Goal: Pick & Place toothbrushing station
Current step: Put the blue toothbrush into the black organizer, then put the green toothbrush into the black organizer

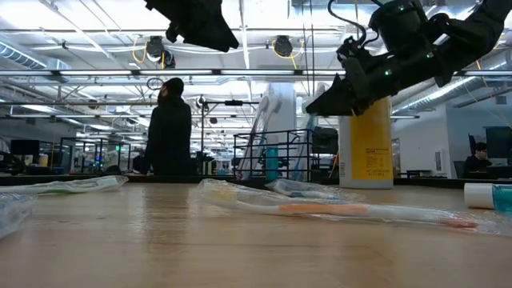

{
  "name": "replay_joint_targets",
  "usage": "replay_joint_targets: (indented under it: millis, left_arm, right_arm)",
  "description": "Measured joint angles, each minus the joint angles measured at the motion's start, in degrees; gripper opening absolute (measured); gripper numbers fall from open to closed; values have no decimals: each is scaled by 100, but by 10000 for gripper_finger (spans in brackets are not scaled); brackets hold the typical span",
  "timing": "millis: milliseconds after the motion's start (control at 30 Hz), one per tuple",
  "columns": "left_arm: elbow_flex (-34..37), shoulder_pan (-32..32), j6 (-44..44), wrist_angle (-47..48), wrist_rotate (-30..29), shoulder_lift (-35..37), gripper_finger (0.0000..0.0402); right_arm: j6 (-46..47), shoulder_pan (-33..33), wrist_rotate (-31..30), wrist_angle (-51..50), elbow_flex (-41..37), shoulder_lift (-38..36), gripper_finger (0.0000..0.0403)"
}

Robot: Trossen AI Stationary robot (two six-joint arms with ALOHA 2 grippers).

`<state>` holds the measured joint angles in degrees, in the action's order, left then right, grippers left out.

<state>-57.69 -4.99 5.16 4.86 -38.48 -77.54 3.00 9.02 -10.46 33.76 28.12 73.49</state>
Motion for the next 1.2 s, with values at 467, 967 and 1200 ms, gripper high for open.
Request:
replay_joint_targets:
  millis: [467,967,1200]
  left_arm:
    - [0,0,-36,9,2,0,170]
    - [-4,-241,135,954,1189,0,170]
    - [-4,-415,1490,2445,1471,-2,170]
  right_arm:
    - [84,0,0,-3,0,-345,102]
    - [-314,153,0,70,0,-592,140]
    - [-692,270,13,235,0,-940,190]
